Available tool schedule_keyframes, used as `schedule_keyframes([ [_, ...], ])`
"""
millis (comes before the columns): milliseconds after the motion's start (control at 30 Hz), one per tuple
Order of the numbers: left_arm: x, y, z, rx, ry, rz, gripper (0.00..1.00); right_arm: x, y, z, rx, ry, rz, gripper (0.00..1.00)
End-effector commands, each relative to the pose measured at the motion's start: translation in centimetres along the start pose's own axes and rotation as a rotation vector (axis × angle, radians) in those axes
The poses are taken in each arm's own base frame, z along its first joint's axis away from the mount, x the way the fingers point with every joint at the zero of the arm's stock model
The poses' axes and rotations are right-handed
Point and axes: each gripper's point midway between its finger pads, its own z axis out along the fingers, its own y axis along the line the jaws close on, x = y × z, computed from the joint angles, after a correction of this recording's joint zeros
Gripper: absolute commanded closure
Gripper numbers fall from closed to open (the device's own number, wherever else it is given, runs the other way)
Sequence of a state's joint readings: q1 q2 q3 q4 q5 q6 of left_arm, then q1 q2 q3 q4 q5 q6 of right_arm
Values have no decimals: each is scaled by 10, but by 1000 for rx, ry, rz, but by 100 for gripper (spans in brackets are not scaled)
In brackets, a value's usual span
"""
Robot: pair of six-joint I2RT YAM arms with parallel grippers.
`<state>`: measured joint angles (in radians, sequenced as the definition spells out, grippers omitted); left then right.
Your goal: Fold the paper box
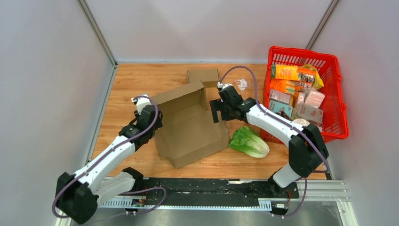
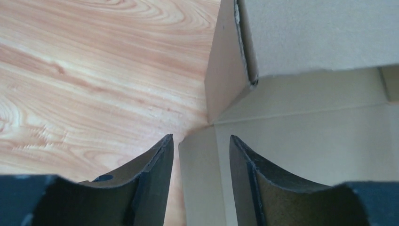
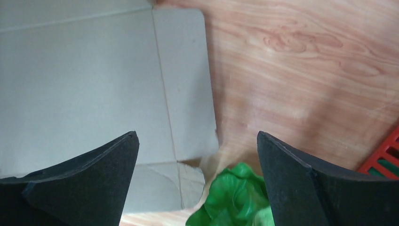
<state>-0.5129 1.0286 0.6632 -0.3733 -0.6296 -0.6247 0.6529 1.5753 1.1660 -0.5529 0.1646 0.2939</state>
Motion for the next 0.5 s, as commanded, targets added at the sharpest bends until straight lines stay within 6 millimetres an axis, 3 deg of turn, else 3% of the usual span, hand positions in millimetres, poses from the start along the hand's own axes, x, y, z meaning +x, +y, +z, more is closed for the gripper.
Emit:
schedule_keyframes([
  [0, -1, 6, -60, 159, 153, -72, 47, -8, 2, -30, -57, -35, -7, 0],
  [100, -2, -5, -94, 349, 138, -122, 48, -30, -26, -19, 32, -72, 106, 0],
  [167, 0, -9, -106, 420, 142, -114, 46, -64, -51, -15, 129, -138, 185, 0],
  [233, 1, -12, -107, 442, 148, -68, 45, -70, -65, 7, 189, -100, 185, 0],
  [267, 7, -15, -102, 437, 188, -39, 47, -94, -65, 3, 171, -126, 197, 0],
  [367, 14, -37, -105, 554, 214, 116, 57, -74, -64, 11, 177, -53, 156, 0],
  [467, 20, -67, -121, 671, 160, 300, 53, -63, -61, 3, 147, -51, 187, 0],
])
